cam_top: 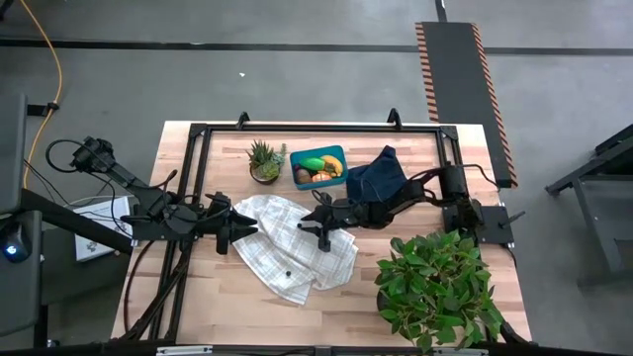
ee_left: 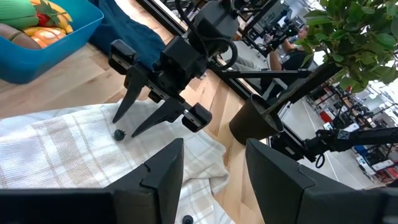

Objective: Pick and placing Produce into tupperware
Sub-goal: Put the top blueberry into the blue bin

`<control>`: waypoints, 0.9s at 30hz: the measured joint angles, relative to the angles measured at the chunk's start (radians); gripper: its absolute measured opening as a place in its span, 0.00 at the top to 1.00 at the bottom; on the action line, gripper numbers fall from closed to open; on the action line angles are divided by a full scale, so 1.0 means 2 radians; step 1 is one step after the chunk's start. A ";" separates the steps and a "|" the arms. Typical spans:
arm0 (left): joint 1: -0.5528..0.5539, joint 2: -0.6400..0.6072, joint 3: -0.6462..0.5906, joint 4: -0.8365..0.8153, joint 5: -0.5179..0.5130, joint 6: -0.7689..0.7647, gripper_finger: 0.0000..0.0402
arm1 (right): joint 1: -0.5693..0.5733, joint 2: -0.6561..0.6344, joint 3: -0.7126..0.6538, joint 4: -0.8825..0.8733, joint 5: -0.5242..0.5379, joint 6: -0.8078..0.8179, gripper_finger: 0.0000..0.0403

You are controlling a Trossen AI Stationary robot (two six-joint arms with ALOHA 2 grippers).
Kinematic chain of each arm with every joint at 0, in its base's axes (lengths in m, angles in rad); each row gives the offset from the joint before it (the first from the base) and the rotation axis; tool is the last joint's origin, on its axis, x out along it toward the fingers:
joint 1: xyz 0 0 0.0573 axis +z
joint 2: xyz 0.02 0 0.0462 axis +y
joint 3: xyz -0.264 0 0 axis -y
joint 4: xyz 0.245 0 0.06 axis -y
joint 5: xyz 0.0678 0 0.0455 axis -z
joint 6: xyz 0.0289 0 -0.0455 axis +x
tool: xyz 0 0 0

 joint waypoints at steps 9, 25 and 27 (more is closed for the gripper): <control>0.000 0.000 0.000 0.000 0.000 -0.001 0.59 | -0.002 0.009 0.024 -0.038 -0.009 -0.016 0.66; 0.000 0.000 0.000 -0.008 0.001 -0.012 0.59 | -0.003 0.014 0.024 -0.027 -0.015 -0.011 0.76; 0.000 0.000 0.000 -0.008 0.001 -0.012 0.59 | -0.003 0.014 0.024 -0.027 -0.019 -0.011 0.79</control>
